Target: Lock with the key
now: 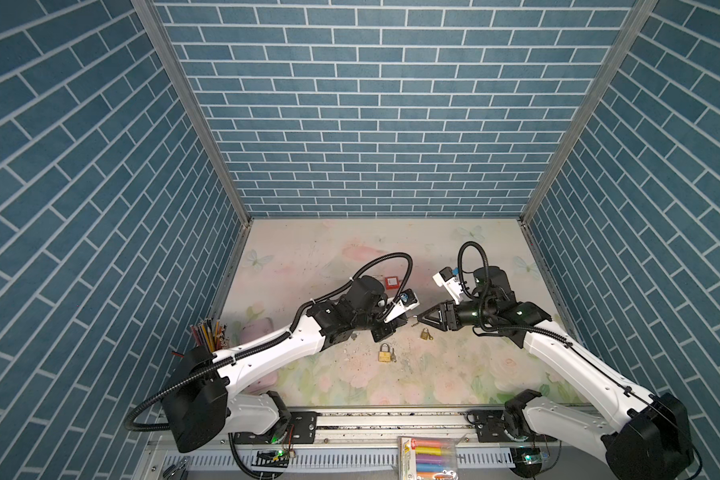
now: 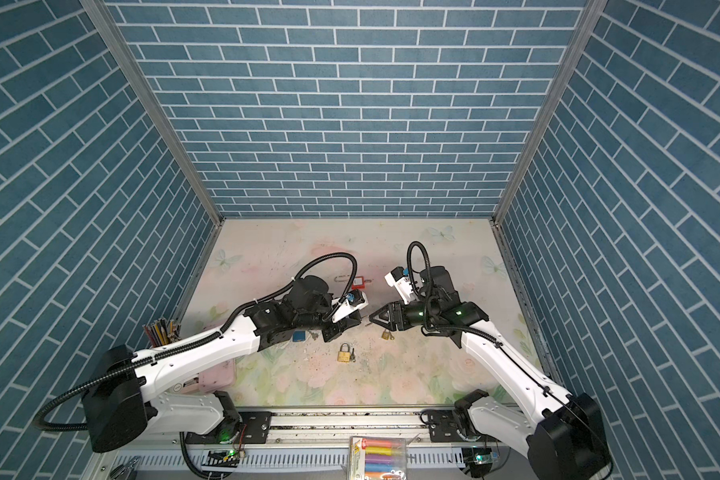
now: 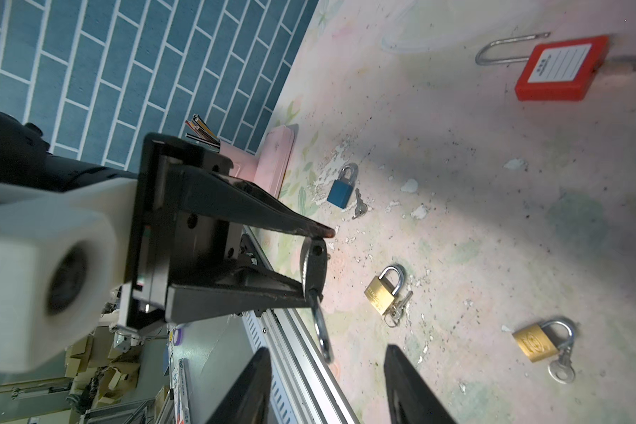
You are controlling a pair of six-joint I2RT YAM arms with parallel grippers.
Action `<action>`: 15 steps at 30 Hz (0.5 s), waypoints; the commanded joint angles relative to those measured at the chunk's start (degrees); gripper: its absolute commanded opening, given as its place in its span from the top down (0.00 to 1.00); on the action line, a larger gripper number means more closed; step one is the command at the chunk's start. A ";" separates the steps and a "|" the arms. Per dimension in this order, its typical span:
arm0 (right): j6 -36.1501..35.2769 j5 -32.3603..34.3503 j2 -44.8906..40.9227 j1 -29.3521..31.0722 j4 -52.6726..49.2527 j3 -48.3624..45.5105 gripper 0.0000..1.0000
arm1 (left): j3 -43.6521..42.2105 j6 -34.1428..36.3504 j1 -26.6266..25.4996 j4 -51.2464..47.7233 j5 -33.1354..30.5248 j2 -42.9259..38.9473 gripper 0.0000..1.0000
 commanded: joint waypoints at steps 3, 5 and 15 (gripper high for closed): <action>-2.58 -1.43 2.01 0.28 -0.37 -0.39 0.54 | 2.38 -0.92 0.43 0.92 2.10 0.65 1.00; -2.79 -0.72 2.83 0.26 -0.29 -0.30 0.58 | 2.40 -1.21 0.42 0.92 2.18 0.57 1.00; -3.86 2.96 5.76 0.19 -0.54 2.15 0.73 | 2.96 -1.15 0.37 0.12 3.11 0.44 1.00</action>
